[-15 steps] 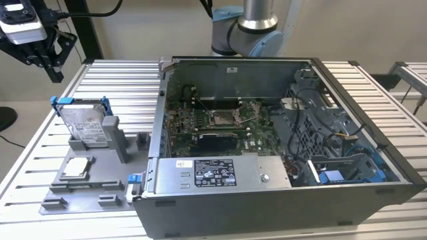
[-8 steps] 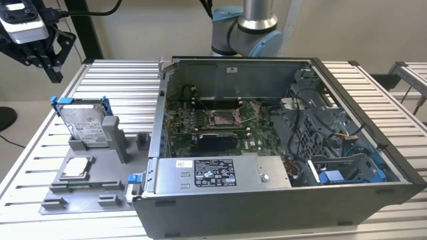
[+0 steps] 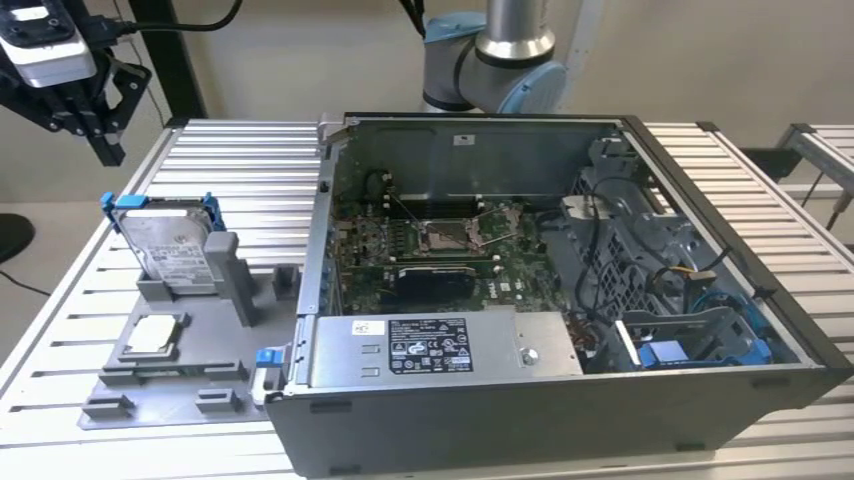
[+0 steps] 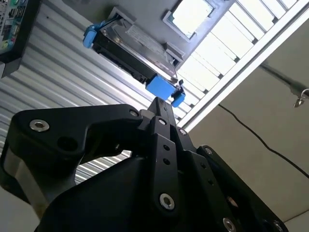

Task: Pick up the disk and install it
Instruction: 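Pick up the disk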

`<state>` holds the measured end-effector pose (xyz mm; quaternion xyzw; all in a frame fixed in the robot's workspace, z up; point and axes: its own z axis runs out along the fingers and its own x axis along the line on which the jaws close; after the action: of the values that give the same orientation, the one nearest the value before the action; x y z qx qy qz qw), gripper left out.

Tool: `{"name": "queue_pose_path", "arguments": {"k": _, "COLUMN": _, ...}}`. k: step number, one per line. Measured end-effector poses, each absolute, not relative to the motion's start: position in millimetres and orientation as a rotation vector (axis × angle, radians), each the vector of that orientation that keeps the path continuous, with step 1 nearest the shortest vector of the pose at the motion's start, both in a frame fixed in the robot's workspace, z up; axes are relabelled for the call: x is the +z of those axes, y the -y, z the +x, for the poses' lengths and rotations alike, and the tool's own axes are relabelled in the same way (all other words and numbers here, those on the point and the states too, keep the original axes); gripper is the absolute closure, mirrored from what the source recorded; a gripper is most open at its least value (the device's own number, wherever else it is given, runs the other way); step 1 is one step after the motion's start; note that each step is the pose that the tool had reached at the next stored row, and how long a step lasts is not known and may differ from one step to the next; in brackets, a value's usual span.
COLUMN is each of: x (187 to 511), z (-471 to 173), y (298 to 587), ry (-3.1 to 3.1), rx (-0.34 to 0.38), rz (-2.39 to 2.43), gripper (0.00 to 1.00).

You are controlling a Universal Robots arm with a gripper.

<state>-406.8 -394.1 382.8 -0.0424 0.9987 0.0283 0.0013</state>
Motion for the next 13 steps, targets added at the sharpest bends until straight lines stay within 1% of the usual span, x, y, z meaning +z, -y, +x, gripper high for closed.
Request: {"name": "queue_pose_path", "arguments": {"k": 13, "x": 382.8, "z": -406.9, "y": 394.1, "ry": -3.136, "rx": 0.089, "rz": -0.133, "gripper": 1.00}}
